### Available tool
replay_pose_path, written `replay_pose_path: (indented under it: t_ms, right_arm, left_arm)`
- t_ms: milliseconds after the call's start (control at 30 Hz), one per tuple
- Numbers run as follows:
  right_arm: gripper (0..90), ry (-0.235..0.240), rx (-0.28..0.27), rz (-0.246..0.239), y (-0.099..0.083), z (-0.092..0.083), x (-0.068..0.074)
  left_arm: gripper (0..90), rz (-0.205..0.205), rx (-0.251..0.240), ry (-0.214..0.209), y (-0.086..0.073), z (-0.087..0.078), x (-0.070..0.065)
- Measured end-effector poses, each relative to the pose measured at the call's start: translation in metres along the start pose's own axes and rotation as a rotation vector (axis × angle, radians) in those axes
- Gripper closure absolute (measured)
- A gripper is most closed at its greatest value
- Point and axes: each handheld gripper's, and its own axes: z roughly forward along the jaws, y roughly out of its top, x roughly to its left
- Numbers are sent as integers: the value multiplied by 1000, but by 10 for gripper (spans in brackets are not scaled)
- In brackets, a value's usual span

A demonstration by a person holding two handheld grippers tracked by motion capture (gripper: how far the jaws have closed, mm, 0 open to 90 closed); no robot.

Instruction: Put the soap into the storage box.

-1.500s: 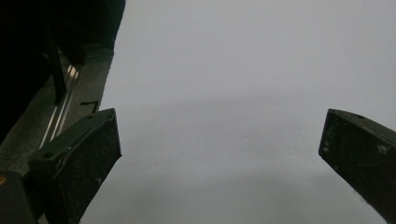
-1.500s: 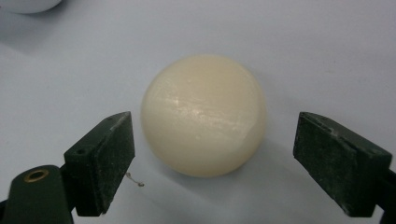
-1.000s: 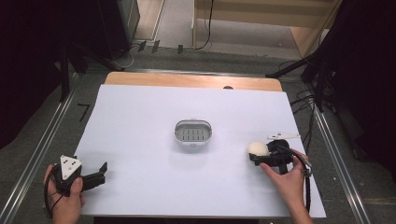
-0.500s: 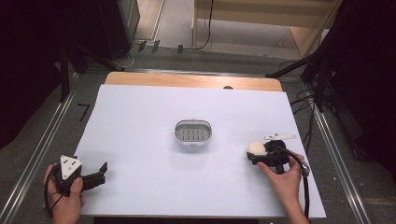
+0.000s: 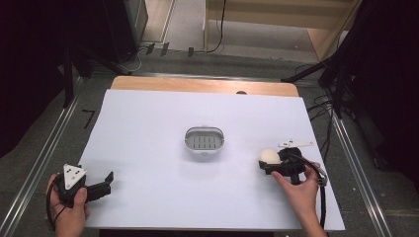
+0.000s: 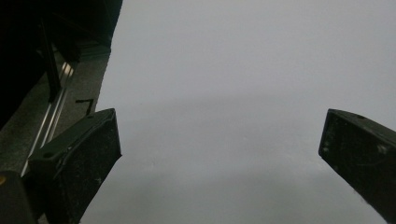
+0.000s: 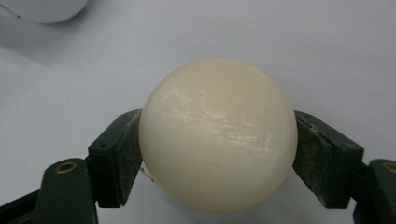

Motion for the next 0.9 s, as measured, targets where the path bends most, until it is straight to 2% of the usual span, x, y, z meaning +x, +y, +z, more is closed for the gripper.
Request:
replay_pose_path:
  t_ms: [367, 900]
  right_arm:
    - [237, 26, -5, -34, 16, 1, 20]
    - [237, 50, -7, -71, 32, 9, 40]
  left_arm:
    - [0, -4, -5, -5, 0, 0, 0]
    - [0, -2, -2, -4, 0, 0, 0]
